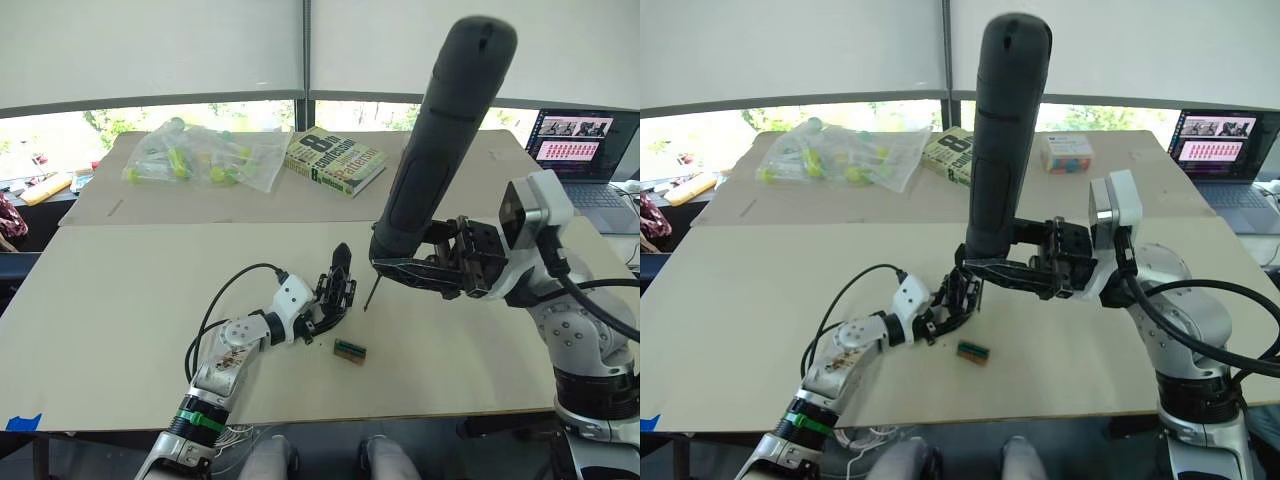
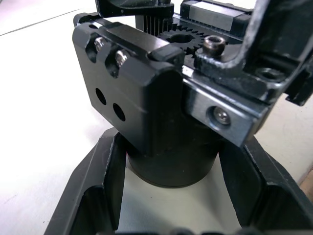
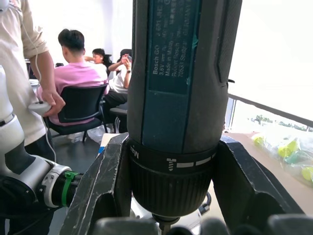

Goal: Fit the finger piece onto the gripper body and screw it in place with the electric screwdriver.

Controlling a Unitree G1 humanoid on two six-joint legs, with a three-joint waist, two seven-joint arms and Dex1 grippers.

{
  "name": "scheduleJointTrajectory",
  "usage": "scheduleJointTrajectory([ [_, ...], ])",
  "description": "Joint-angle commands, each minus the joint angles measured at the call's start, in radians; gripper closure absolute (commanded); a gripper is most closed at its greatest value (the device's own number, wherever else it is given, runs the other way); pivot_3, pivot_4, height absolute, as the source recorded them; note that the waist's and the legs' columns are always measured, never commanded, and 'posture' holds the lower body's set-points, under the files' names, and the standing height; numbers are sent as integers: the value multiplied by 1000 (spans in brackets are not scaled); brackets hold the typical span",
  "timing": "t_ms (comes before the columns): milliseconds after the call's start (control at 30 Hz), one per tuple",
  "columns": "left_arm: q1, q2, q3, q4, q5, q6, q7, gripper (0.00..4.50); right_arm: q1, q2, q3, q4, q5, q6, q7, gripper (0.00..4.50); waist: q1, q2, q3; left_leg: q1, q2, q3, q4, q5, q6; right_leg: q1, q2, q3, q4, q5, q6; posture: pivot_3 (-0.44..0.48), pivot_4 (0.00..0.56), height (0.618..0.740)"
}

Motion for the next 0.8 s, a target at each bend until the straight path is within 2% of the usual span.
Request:
scheduleJointTrajectory([
  [33, -2, -1, -24, 50, 3, -4, -18, 2238, -63, 14, -25, -21, 63, 20, -33, 2544, 2, 0, 0, 0, 0, 0, 0, 0, 0, 0, 0, 0, 0, 0, 0, 0, 150, 740],
  [167, -25, 9, -13, 81, 1, -26, -40, 2238, -132, 38, -2, -1, 74, 53, -53, 2544, 3, 0, 0, 1, 0, 0, 0, 0, 0, 1, -1, 0, 0, 0, 0, 0, 150, 740],
  [367, -50, 21, -8, 114, -2, -43, -71, 2238, -195, 101, 64, 40, -7, 34, -74, 2544, 5, 1, 0, 1, 0, 0, 0, 0, 0, 1, -1, -1, 0, 0, 0, 0, 150, 740],
  [800, -47, 23, -11, 114, 0, -34, -83, 2238, -232, 185, 156, 148, -213, -32, -78, 2544, 3, 1, 0, 1, -1, 0, 0, 0, 0, 1, -1, -1, 0, 0, -1, 0, 150, 740],
])
